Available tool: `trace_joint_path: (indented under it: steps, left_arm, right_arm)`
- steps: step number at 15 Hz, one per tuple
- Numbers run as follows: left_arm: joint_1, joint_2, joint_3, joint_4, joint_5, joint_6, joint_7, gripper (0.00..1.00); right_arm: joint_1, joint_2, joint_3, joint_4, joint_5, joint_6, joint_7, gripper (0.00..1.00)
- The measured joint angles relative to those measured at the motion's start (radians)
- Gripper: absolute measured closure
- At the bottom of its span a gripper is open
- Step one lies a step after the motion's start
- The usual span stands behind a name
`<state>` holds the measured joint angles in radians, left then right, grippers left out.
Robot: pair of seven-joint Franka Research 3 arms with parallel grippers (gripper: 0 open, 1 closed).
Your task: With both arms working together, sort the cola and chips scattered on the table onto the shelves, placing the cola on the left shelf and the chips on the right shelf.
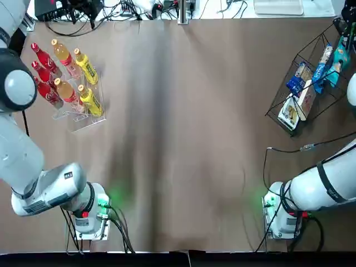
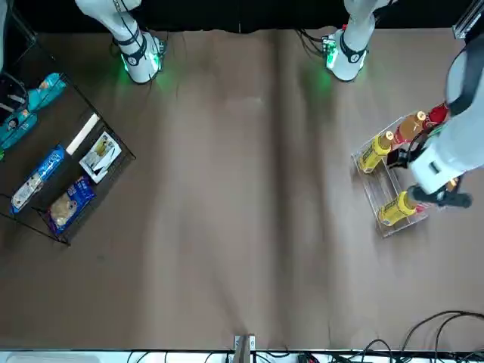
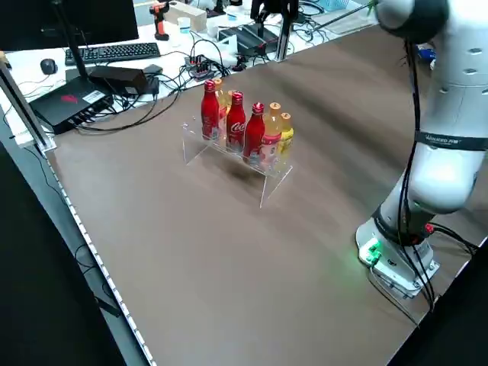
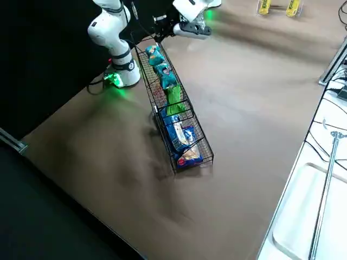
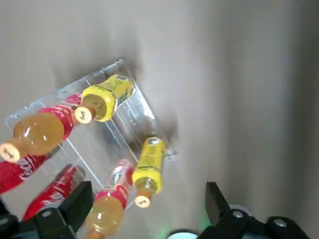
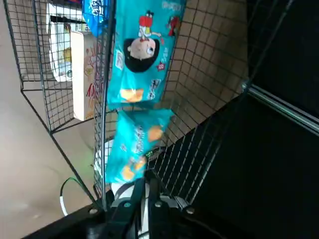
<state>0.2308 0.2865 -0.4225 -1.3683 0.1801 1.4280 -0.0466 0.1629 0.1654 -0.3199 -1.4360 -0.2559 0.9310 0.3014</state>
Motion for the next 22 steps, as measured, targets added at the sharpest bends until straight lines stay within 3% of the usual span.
trace_joint_path:
  steps: [2,3,4,6,9,14,16,22]
  left_arm:
    - [-0.152,-0.08,0.234,0.001,-0.141,0.003,0.006,0.0]
    - [-0.225,-0.116,0.338,-0.003,-0.179,0.002,0.01,0.0]
    - [-0.279,-0.149,0.416,-0.013,-0.197,0.001,0.018,0.0]
    - [-0.314,-0.201,0.469,-0.048,-0.205,0.001,0.042,0.0]
    - [-0.314,-0.239,0.448,-0.113,-0.17,0.003,0.071,0.0]
    - [-0.228,-0.243,0.271,-0.146,-0.115,0.01,0.06,0.0]
    - [-0.222,-0.243,0.266,-0.147,-0.115,0.011,0.048,0.0]
    - [-0.205,-0.238,0.266,-0.151,-0.115,0.018,0.048,0.0]
  right_arm:
    - [0.0,0.005,0.001,-0.003,0.0,0.003,0.0,0.89]
    - [0.0,0.005,0.002,-0.003,0.0,0.003,0.0,0.84]
    - [0.0,0.004,0.003,-0.003,0.0,0.003,0.0,0.82]
    - [0.001,0.004,0.011,-0.002,0.002,0.007,0.0,0.79]
    - [0.015,0.004,0.024,-0.001,0.066,0.072,0.0,0.75]
    - [0.029,0.004,0.03,-0.001,0.304,0.349,0.0,0.66]
    - [0.041,0.017,0.033,-0.006,0.409,0.483,-0.002,0.59]
    - [0.127,0.082,0.036,-0.013,0.473,0.645,-0.005,0.56]
